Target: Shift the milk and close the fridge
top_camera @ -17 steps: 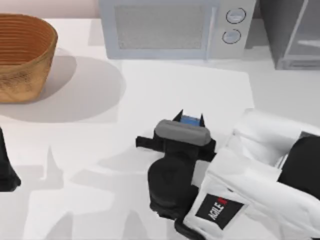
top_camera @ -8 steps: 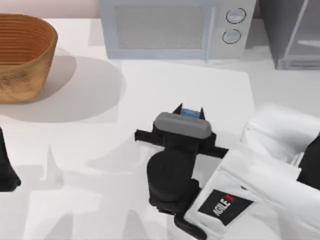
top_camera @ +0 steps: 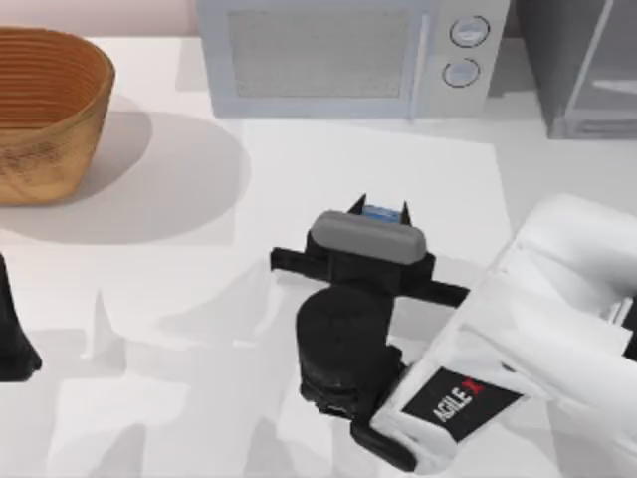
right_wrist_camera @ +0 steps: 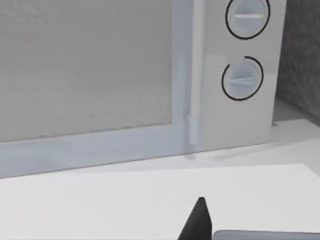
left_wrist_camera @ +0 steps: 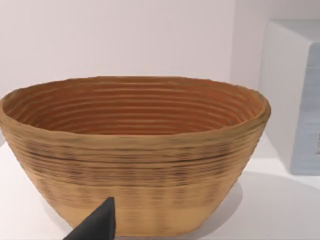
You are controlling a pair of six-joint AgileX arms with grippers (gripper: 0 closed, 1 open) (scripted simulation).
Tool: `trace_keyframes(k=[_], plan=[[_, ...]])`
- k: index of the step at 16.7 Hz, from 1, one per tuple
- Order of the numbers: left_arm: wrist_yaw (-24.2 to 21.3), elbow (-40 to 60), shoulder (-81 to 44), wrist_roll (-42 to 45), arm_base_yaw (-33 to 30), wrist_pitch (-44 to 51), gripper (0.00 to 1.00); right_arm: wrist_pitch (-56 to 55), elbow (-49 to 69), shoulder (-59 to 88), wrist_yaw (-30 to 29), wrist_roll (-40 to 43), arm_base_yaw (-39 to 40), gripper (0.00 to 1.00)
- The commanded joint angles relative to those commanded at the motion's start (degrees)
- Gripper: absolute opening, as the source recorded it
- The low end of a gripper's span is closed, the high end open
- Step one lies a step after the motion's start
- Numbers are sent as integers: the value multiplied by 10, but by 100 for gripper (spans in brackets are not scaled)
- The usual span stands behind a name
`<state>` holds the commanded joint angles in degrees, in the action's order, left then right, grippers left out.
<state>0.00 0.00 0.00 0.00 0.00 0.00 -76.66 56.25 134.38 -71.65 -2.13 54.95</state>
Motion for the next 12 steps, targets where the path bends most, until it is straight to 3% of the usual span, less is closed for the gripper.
trace_keyframes(k=[2,5,12], plan=[[0,0,0,0,0,0,100,3,-14,-25,31,1,-25,0],[0,0,0,0,0,0,100,15,-55,-91,123,5,-96,0],[0,0,0,0,0,0,100,71,-211,-315,475,13,-351,0]])
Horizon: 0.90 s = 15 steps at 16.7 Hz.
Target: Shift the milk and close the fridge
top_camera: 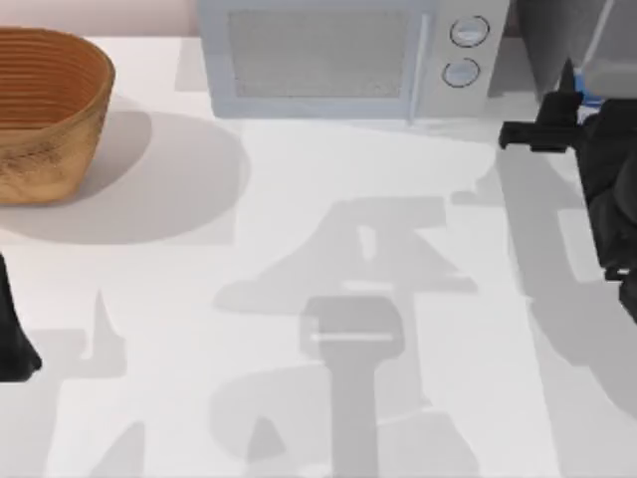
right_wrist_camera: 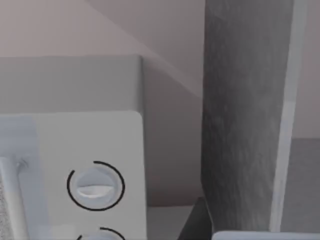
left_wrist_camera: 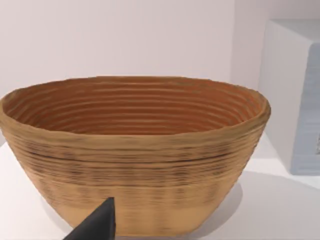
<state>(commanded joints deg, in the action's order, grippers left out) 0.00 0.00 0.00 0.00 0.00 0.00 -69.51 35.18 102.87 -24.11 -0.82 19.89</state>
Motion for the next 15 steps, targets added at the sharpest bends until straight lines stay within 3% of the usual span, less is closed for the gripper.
trace_keyframes(k=[3,6,15], plan=[[0,0,0,0,0,0,100,28,-67,-89,127,0,-104,0],[0,0,0,0,0,0,100,50,-114,-149,200,-1,-172,0],[0,0,0,0,0,0,100,55,-105,-146,224,-1,-193,0]])
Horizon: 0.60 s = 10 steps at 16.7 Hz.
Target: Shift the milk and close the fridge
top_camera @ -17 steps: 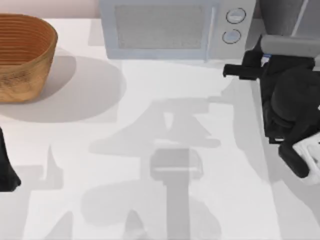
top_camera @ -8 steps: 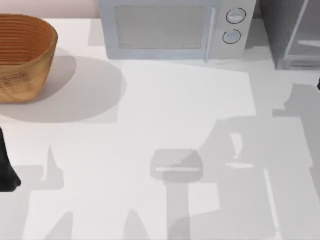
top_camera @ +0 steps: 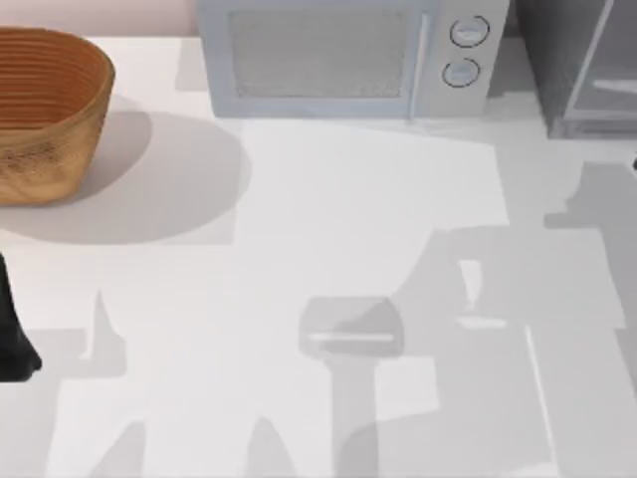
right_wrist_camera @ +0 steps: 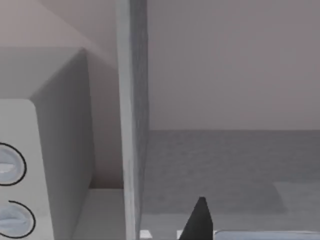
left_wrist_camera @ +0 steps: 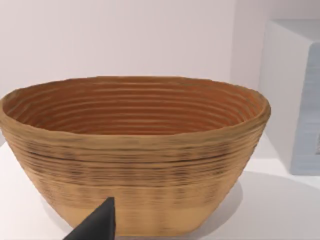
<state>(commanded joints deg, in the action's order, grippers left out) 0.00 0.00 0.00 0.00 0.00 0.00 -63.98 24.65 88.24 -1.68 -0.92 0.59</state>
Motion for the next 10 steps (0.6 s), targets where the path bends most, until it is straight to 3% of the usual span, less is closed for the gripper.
trace_keyframes(k=[10], plan=[[0,0,0,0,0,0,100,37,321,275,90,12,-80,0]])
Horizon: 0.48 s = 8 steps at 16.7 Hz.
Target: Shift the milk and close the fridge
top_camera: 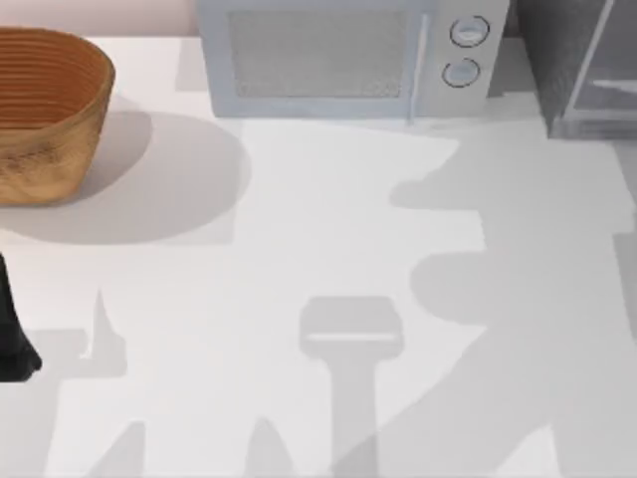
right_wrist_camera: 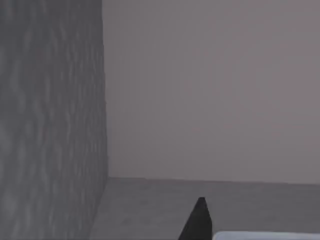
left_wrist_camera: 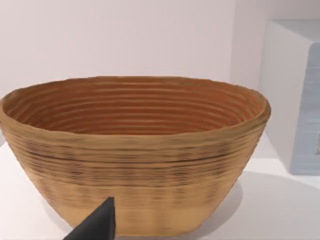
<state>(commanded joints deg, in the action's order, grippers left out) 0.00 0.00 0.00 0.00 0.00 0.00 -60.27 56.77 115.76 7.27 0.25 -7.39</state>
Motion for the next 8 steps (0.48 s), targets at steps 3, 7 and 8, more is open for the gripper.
trace_keyframes(k=[3,7,8], plan=[[0,0,0,0,0,0,100,24,89,86,27,-1,-25,0],[0,0,0,0,0,0,100,46,151,151,47,-3,-44,0],[0,0,0,0,0,0,100,47,154,153,47,-3,-45,0]])
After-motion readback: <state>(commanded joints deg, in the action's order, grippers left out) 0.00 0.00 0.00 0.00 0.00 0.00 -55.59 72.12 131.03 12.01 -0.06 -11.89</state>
